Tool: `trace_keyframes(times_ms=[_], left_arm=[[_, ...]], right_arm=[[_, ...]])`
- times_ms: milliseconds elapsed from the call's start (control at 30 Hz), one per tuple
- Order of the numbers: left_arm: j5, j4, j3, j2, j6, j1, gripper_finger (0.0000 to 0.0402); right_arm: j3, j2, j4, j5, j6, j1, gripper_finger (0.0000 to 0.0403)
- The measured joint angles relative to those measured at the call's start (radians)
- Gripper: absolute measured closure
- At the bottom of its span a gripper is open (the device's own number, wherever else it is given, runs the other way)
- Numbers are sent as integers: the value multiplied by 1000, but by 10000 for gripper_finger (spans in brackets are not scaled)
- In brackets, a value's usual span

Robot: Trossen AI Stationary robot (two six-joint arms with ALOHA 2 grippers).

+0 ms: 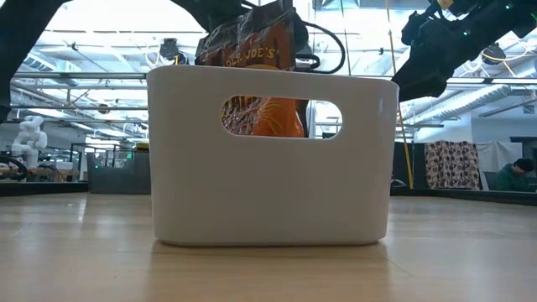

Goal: Sort spices by type
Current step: Put the yellow spice bottle into the transparent black bin

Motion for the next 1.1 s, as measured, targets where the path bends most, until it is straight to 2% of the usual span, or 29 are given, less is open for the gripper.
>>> trace_keyframes(times_ms=[433,833,1100], left_arm=[[-6,2,0,2,-1,1,76],[-8,-1,0,2,-4,2,158],[21,-18,0,-11,18,3,161]], right_arm=[[0,0,0,0,0,0,131],[0,0,0,0,0,0,131],[0,0,0,0,0,0,131]])
